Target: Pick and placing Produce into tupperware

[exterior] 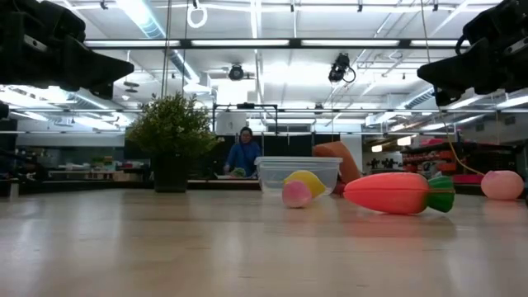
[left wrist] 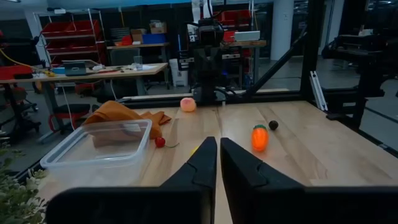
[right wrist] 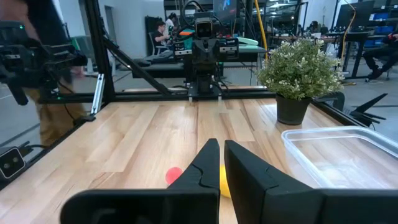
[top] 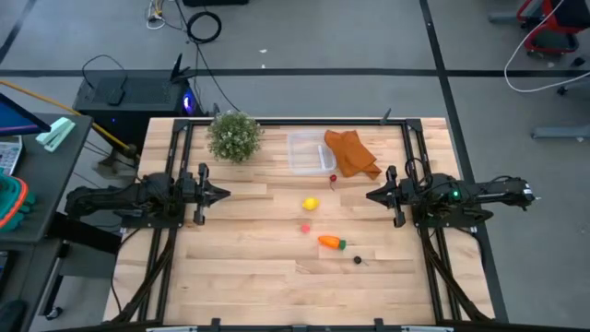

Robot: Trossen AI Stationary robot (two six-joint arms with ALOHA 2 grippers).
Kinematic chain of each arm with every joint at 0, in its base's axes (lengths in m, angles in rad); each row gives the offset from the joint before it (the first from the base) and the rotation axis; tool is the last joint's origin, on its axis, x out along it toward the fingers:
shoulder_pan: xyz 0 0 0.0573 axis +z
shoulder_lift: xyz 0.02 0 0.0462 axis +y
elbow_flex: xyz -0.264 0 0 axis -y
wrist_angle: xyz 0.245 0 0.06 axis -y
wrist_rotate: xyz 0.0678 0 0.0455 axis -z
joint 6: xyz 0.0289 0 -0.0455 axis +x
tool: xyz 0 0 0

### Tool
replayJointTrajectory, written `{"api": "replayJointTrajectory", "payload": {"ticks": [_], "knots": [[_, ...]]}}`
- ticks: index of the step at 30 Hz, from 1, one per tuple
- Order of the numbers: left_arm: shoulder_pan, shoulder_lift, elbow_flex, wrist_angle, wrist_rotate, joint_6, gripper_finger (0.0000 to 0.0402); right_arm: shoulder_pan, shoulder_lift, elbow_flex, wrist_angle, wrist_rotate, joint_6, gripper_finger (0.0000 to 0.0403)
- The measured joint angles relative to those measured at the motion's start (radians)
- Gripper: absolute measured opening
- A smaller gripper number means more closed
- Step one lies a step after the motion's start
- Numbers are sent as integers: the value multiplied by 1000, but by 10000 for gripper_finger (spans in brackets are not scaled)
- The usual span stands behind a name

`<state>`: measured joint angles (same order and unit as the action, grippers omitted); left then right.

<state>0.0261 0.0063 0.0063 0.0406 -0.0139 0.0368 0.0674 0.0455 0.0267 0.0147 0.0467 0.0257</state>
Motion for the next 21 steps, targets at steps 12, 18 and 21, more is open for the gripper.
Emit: {"api": "replayJointTrajectory", "payload": {"ticks": [12,18,21], "knots": [[0,0,0,0,0,0,27,0,0,0,0,0,0,0],[0,0,0,0,0,0,23,0,0,0,0,0,0,0],[0,0,0,0,0,0,25,0,0,0,0,0,0,0]]}}
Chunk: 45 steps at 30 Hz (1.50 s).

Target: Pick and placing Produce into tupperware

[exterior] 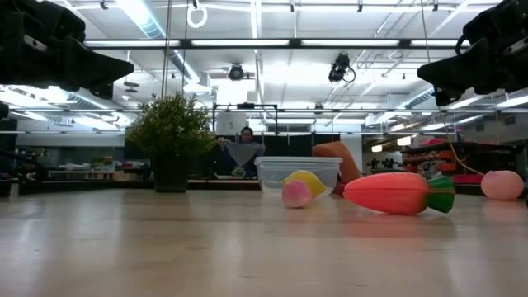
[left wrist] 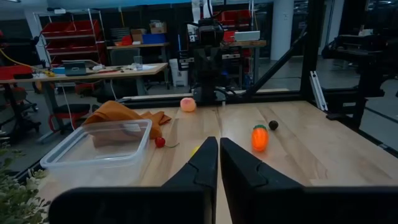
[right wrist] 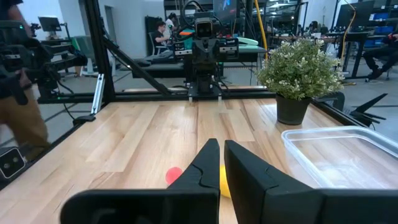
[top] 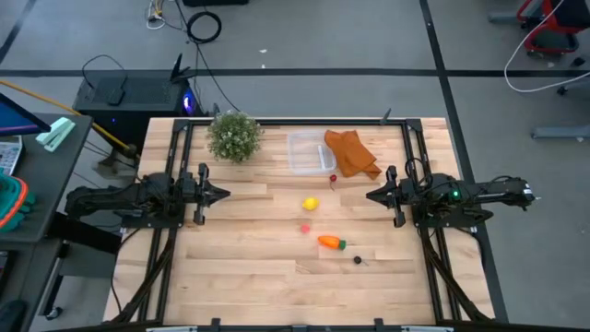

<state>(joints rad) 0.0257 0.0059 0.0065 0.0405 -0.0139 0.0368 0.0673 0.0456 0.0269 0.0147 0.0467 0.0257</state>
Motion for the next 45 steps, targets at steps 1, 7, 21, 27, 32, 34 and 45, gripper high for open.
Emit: {"api": "replayJointTrajectory", "payload": {"ticks": [1,7,21,27,32,34,45], "knots": [[0,0,0,0,0,0,26,0,0,0,0,0,0,0],[0,0,0,0,0,0,35,0,0,0,0,0,0,0],[0,0,0,0,0,0,25,0,0,0,0,0,0,0],[0,0,0,0,0,0,33,0,0,0,0,0,0,0],[0,0,0,0,0,0,35,0,0,0,0,0,0,0],[0,0,0,0,0,0,32,0,0,0,0,0,0,0],[0,0,0,0,0,-2,25,0,0,0,0,0,0,0]]}}
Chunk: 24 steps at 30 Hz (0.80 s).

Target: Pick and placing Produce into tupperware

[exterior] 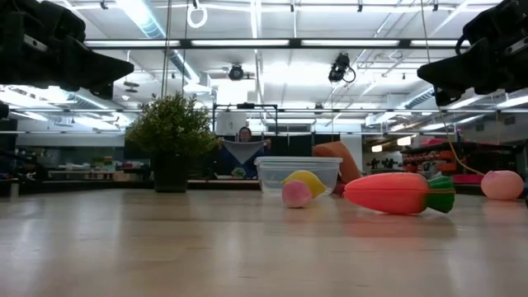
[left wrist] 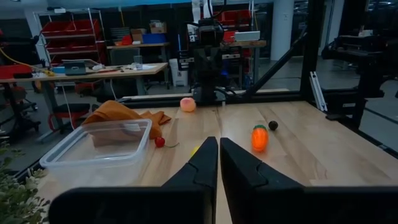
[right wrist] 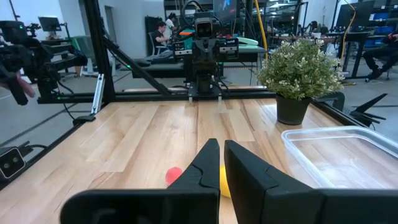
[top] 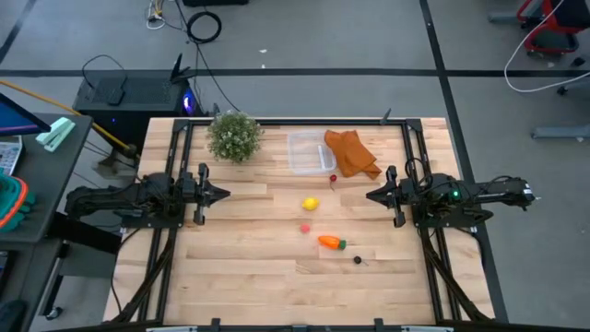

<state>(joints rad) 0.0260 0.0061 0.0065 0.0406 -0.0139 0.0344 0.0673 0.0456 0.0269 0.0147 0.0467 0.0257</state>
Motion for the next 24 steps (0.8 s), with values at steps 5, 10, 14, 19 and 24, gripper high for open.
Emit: {"api": "replayJointTrajectory", "payload": {"ticks": [5,10,14,19,24], "knots": [[0,0,0,0,0,2,33,0,0,0,0,0,-1,0],[0,0,0,0,0,2,36,0,0,0,0,0,-1,0],[0,0,0,0,0,2,30,0,0,0,0,0,-1,0],[0,0,0,0,0,2,24,0,0,0,0,0,78,0],[0,0,0,0,0,2,27,0,0,0,0,0,185,0]]}}
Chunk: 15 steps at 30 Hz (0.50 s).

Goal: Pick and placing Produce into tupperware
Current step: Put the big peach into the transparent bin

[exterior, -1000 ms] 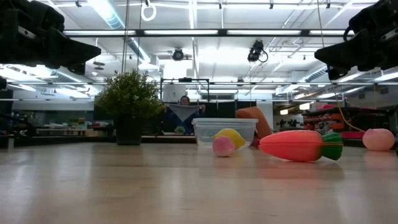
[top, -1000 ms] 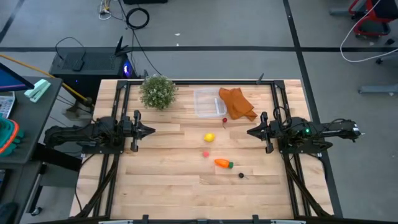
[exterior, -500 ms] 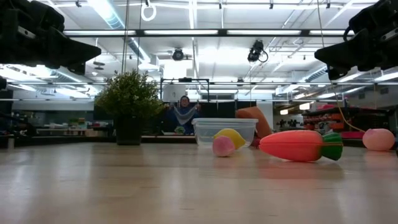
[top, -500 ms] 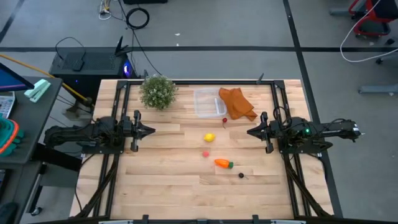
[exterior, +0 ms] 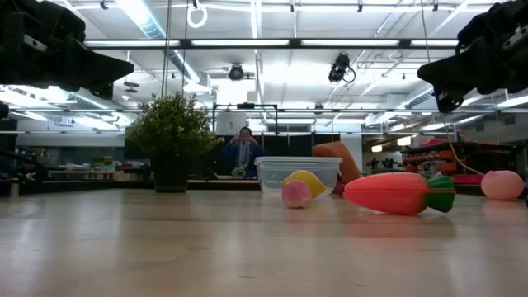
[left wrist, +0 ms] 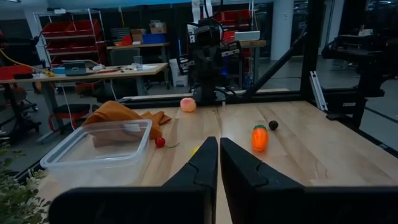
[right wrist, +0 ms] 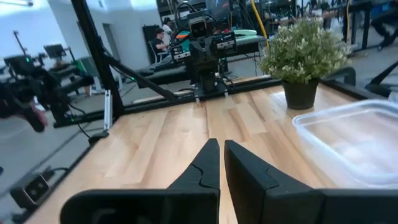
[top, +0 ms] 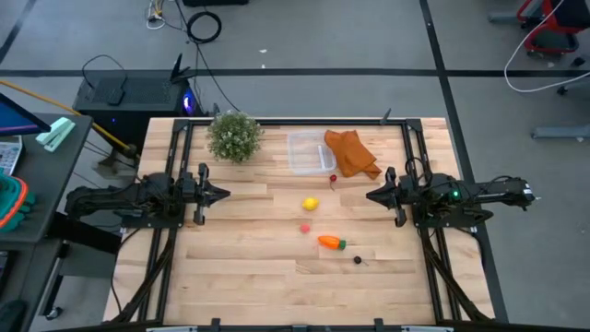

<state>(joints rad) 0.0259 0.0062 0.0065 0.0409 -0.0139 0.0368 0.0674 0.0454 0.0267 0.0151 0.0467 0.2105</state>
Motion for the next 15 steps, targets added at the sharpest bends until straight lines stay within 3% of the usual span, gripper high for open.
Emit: {"api": "replayJointTrajectory", "payload": {"ticks": [6,15], "knots": [[0,0,0,26,0,0,34,0,0,0,5,3,92,0],[0,0,0,77,0,0,22,0,0,0,9,4,404,0]]}}
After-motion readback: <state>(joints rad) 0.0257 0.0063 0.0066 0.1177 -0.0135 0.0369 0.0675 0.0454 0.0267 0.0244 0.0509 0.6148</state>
